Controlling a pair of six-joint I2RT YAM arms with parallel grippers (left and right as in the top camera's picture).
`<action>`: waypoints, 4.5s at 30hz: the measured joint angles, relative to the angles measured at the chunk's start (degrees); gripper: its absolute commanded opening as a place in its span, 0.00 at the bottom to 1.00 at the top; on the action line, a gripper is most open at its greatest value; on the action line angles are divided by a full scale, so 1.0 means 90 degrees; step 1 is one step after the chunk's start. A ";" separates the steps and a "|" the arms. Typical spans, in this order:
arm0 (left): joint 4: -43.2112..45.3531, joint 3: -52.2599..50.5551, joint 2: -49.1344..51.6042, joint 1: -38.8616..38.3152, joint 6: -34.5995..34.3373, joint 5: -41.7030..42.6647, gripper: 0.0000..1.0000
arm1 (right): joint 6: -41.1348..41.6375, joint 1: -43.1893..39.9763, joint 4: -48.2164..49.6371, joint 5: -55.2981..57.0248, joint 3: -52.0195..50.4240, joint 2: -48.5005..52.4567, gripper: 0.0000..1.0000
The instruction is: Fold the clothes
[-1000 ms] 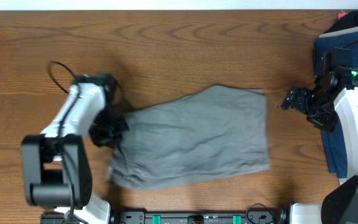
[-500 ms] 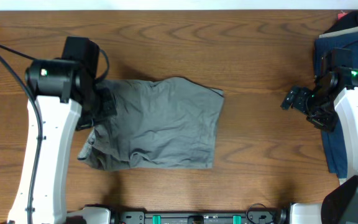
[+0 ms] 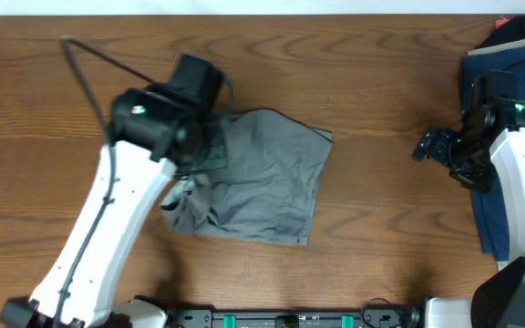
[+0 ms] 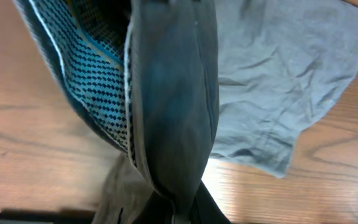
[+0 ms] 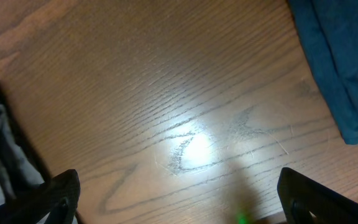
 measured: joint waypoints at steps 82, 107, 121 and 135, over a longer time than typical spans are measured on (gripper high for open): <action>0.0942 0.1103 0.2832 -0.2514 -0.1688 -0.0777 0.06 | 0.0000 0.0000 0.0017 0.0000 0.0000 0.0000 0.99; 0.1345 0.1103 0.3439 -0.2987 -0.1668 -0.0112 0.29 | 0.0000 0.0000 0.0019 0.0000 0.0000 0.0000 0.99; 0.1239 0.1103 0.3436 -0.3043 -0.1452 0.0151 0.30 | 0.0000 0.0000 0.0017 0.0000 0.0000 0.0000 0.99; 0.2975 0.0976 0.3257 -0.1909 -0.1188 0.0148 0.40 | 0.0000 0.0000 0.0017 -0.0002 0.0000 0.0000 0.99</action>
